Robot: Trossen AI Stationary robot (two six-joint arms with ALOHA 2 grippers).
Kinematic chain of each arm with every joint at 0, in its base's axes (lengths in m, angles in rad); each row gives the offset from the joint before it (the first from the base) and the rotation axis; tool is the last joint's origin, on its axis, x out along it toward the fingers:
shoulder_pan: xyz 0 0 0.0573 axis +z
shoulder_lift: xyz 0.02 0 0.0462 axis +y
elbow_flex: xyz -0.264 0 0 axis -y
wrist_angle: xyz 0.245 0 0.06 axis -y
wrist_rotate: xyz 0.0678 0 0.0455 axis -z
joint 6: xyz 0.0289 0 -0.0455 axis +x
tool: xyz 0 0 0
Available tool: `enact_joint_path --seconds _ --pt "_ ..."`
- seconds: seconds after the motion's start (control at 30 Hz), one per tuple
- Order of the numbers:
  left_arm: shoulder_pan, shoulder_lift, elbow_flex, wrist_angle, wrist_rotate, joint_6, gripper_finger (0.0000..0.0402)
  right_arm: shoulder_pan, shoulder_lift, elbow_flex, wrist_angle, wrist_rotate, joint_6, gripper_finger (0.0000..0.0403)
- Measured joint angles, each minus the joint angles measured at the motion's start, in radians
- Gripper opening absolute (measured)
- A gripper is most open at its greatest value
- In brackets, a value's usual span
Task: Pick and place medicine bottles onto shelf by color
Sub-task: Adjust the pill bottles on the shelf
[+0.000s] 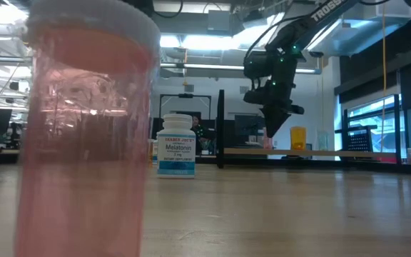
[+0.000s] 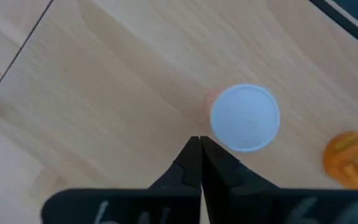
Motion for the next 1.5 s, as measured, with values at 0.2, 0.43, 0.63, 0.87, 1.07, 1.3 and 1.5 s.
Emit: enact_joint_path --seconds 0.2,0.43,0.63,0.87,1.07,1.3,1.5 --pt "0.0 0.0 0.0 0.0 0.0 0.0 0.0199 0.0 0.0 0.0 0.027 0.014 -0.002 0.0" --pt "0.0 0.0 0.0 0.0 0.0 0.0 0.0199 0.0 0.0 0.0 0.035 0.027 -0.003 0.0" --pt "0.0 0.0 0.0 0.0 0.0 0.0 0.0199 0.0 0.0 0.0 0.031 0.015 -0.003 0.0" --pt "0.0 0.0 0.0 0.0 0.0 0.0 0.0199 0.003 0.0 -0.001 0.022 -0.008 -0.003 0.0" --pt "0.0 0.0 0.0 0.0 0.001 0.0 0.0199 0.006 0.031 -0.002 -0.003 -0.009 -0.03 0.0" --pt "0.0 0.0 0.0 0.0 0.0 0.0 0.0199 0.009 0.044 -0.002 0.025 0.012 -0.045 0.0" --pt "0.0 0.0 0.0 0.0 0.0 0.0 0.0199 0.008 0.044 -0.002 0.06 0.034 -0.048 0.0"
